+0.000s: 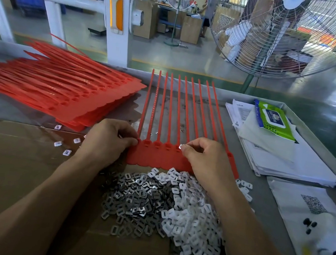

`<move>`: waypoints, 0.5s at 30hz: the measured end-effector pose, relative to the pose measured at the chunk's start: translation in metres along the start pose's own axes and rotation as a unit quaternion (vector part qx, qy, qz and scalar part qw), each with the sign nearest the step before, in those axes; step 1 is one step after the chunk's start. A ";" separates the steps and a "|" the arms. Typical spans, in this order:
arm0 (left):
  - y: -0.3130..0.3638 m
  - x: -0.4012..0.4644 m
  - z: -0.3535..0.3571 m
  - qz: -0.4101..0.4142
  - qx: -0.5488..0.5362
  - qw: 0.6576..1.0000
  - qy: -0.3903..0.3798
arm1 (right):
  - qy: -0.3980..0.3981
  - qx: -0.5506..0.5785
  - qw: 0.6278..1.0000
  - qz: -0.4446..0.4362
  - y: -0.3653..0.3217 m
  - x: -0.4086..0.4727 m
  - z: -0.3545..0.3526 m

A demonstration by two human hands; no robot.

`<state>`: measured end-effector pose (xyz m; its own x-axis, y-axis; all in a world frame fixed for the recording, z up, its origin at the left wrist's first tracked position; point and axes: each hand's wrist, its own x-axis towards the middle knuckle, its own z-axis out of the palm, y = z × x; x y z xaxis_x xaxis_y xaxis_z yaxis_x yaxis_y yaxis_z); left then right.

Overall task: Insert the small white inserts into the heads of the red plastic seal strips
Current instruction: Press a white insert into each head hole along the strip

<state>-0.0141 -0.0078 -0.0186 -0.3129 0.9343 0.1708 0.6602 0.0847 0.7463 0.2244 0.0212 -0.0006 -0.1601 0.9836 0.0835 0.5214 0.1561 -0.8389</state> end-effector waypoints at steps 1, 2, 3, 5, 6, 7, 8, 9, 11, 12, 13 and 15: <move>0.000 0.000 -0.001 -0.003 0.001 1.000 -0.002 | -0.001 0.001 1.000 0.000 0.000 0.000 0.000; 0.000 0.000 -0.002 -0.007 0.002 1.000 -0.005 | -0.002 0.002 1.000 -0.001 0.000 -0.001 0.000; 0.000 0.001 -0.003 -0.009 0.005 1.000 -0.008 | -0.003 0.002 1.000 -0.001 0.000 -0.001 0.000; -0.001 0.001 -0.005 -0.012 0.013 1.000 -0.012 | -0.004 0.005 1.000 -0.002 0.000 -0.001 0.000; -0.001 0.001 -0.005 -0.014 0.014 1.000 -0.011 | -0.004 0.006 1.000 -0.002 0.000 -0.001 0.000; -0.002 0.001 -0.006 -0.017 0.012 1.000 -0.007 | -0.005 0.006 1.000 -0.001 0.000 -0.001 0.000; -0.002 0.001 -0.006 -0.020 0.010 1.000 0.000 | -0.005 0.006 1.000 0.000 0.001 -0.001 0.000; -0.002 0.001 -0.007 -0.021 0.010 1.000 0.007 | -0.004 0.005 1.000 0.000 0.001 -0.001 0.000; -0.001 0.001 -0.007 -0.008 0.017 0.999 0.029 | 0.000 0.006 1.000 -0.004 0.000 -0.001 0.000; 0.000 0.000 -0.007 0.005 0.020 0.999 0.044 | 0.004 0.008 1.000 -0.008 0.000 -0.002 0.001; 0.002 -0.001 -0.007 0.020 0.017 0.998 0.058 | 0.009 0.008 1.000 -0.014 0.000 -0.002 0.001; 0.007 -0.003 -0.005 0.056 -0.015 0.996 0.062 | 0.012 0.006 0.999 -0.032 -0.002 -0.002 0.002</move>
<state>-0.0121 -0.0115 -0.0103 -0.3221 0.8870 0.3310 0.6751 -0.0300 0.7372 0.2219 0.0185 -0.0006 -0.1728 0.9736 0.1494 0.5007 0.2175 -0.8378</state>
